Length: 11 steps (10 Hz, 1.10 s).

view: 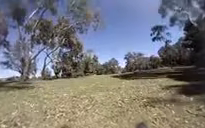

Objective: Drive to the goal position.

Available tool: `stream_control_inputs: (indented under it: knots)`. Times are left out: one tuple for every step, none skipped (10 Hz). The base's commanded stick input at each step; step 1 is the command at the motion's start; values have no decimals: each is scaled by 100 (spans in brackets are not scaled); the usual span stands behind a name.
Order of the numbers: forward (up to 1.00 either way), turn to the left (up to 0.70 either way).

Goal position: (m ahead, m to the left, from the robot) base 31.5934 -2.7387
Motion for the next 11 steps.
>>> stream_control_inputs:
  knots:
    - [100,0]
    - [100,0]
    - [100,0]
    - [100,0]
    - [100,0]
    - [100,0]
    - [100,0]
    - [100,0]
    - [100,0]
    - [100,0]
    - [100,0]
